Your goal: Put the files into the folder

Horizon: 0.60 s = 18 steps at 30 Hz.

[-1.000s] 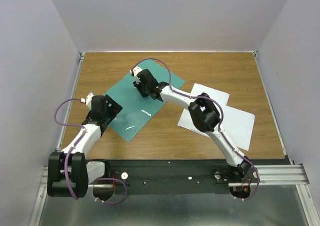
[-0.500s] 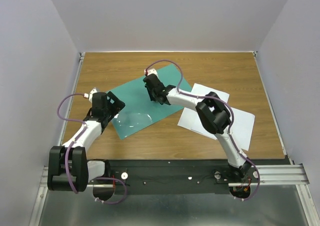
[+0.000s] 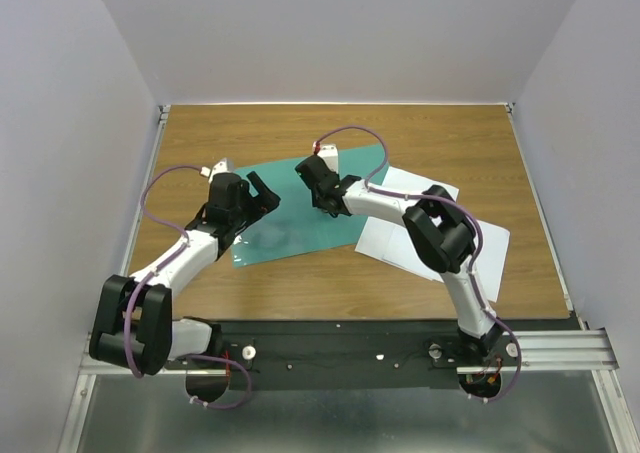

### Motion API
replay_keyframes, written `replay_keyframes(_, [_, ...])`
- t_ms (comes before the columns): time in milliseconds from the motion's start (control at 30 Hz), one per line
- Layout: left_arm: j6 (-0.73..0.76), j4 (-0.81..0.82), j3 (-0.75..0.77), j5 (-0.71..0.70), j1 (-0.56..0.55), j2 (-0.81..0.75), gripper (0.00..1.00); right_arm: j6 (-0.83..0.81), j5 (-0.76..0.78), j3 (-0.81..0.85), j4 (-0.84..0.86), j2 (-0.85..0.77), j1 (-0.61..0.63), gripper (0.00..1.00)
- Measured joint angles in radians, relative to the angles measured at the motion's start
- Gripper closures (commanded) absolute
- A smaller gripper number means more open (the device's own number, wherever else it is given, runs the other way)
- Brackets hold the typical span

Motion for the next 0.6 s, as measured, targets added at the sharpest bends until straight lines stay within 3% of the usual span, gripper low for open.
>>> replay_keyframes(167, [0.000,0.007,0.011,0.000,-0.051,0.010,0.02,0.011,0.022,-0.016,-0.023,-0.014,-0.010,0.70])
replay_keyframes(367, [0.007,0.007,0.011,0.000,-0.085,0.011,0.02,-0.019,0.011,-0.016,-0.030,-0.016,-0.015,0.51])
replay_keyframes(400, [0.009,0.007,0.011,0.000,-0.087,0.011,0.02,-0.028,0.000,-0.016,-0.032,-0.016,-0.016,0.41])
replay_keyframes(467, [0.012,0.007,0.011,0.000,-0.092,0.010,0.02,-0.040,-0.020,-0.015,-0.040,-0.019,-0.016,0.31])
replay_keyframes(600, [0.020,0.006,0.011,0.003,-0.095,0.000,0.02,-0.063,-0.056,-0.004,-0.069,-0.052,-0.016,0.00])
